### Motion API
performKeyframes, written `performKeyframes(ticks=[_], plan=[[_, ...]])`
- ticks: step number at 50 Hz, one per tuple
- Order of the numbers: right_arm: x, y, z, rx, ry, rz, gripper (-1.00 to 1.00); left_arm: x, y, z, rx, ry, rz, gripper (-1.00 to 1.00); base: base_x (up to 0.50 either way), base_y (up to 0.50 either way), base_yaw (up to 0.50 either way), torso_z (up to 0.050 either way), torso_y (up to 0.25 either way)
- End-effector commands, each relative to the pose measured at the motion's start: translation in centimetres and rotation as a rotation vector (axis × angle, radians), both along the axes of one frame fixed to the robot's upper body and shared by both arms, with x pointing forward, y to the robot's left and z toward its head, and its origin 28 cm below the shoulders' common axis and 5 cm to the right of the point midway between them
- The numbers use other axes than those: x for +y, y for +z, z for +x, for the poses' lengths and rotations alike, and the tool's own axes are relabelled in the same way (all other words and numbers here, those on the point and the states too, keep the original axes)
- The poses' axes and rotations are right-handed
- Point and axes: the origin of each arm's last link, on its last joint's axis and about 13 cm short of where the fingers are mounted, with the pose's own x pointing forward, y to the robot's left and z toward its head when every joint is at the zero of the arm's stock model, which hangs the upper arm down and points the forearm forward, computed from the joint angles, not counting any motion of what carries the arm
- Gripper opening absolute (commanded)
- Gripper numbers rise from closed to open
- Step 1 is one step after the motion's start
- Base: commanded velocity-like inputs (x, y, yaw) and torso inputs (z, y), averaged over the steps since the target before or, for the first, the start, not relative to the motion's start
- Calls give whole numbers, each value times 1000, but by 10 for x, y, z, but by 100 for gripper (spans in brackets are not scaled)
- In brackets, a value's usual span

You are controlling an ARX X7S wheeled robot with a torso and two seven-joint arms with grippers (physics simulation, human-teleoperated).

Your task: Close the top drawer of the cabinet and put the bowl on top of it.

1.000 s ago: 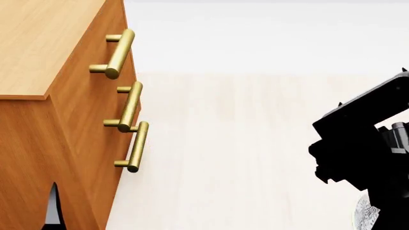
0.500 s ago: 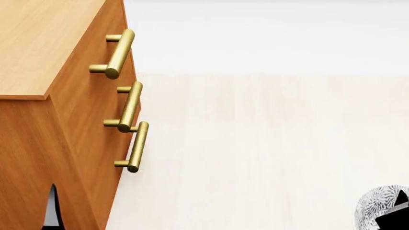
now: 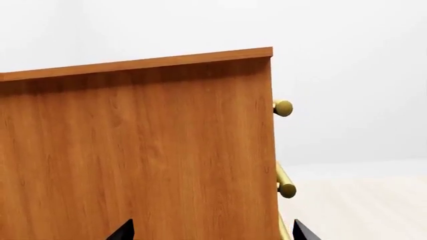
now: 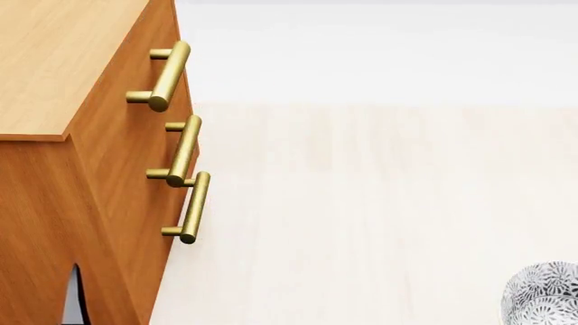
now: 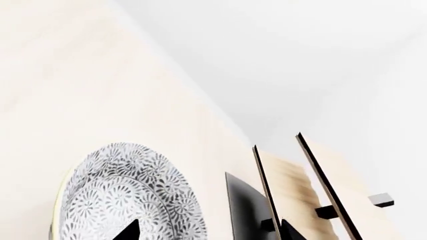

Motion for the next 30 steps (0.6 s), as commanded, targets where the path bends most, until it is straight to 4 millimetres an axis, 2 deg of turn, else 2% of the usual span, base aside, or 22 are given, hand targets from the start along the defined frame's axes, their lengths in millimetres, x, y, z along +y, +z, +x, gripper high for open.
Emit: performKeyframes(ticks=[1, 9, 30], plan=[[8, 2, -5, 19, 42, -11, 100, 0, 1, -2, -4, 0, -3, 100, 0, 0, 0, 0, 0], [11, 1, -8, 35, 58, -9, 100, 0, 2, -3, -6, 0, -4, 100, 0, 0, 0, 0, 0], [21, -20, -9, 116, 120, -4, 100, 0, 2, -3, -4, -1, -2, 100, 0, 0, 0, 0, 0]])
